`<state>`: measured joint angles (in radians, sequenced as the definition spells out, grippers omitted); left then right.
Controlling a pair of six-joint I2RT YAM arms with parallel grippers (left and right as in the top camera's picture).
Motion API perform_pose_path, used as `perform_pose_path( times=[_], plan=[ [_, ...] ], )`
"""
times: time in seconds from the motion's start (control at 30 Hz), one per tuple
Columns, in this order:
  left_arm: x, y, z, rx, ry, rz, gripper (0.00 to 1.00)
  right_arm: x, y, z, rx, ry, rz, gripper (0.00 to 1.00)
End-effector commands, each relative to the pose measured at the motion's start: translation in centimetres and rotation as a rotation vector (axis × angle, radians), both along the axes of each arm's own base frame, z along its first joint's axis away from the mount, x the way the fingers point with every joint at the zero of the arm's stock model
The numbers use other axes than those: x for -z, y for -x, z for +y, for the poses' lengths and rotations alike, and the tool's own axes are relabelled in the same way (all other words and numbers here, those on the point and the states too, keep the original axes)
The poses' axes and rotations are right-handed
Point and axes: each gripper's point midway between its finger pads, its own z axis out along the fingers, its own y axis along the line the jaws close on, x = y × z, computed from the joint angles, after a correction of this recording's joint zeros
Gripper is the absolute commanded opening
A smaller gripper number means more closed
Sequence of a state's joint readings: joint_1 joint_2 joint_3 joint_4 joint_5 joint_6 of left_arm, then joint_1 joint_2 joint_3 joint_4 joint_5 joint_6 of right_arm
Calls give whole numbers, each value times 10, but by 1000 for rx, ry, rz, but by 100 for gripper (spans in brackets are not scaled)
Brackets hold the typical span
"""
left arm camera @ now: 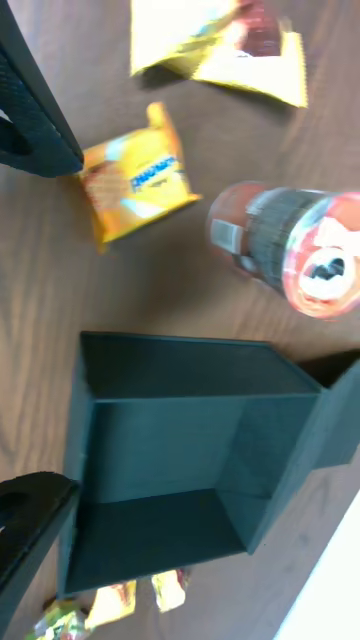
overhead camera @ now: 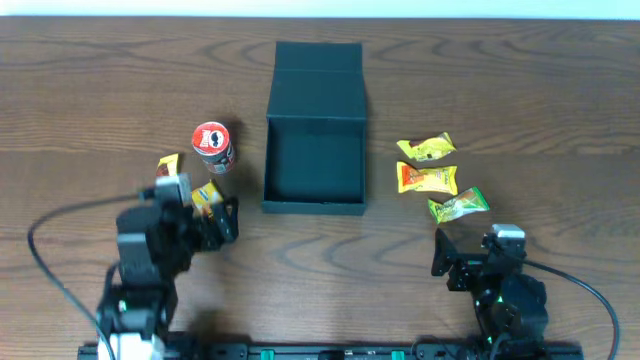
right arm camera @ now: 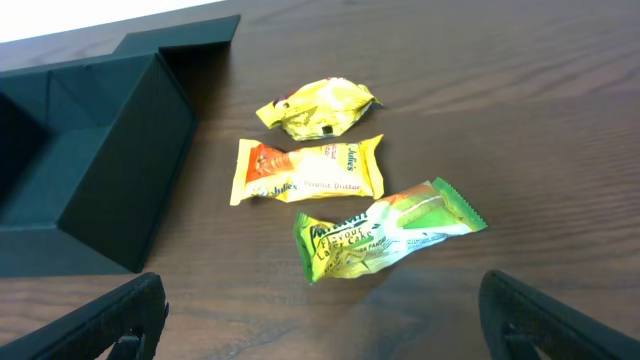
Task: Pack container
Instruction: 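Reach the left gripper to the red Pringles can and grasp it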
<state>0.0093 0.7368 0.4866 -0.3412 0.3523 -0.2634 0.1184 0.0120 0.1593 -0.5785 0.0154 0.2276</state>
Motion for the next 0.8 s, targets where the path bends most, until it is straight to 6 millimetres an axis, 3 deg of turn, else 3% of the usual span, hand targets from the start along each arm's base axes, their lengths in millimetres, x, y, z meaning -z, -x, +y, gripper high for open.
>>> perform_pose_path(
  times=[0.0, 0.13, 0.33, 0.53, 0.77],
  plan=[
    [-11, -23, 3, 32, -65, 33, 95, 3, 0, -1, 8, -9, 4, 99],
    [-6, -50, 4, 81, -115, 163, 95, 3, 0, -1, 8, -9, 4, 99],
    [17, -71, 7, 108, -147, 356, 95, 3, 0, -1, 8, -9, 4, 99],
    [24, -77, 8, 109, -147, 371, 95, 3, 0, -1, 8, -9, 4, 99],
    [14, -95, 11, 90, -167, 287, 96, 3, 0, -1, 8, -9, 4, 99]
  ],
)
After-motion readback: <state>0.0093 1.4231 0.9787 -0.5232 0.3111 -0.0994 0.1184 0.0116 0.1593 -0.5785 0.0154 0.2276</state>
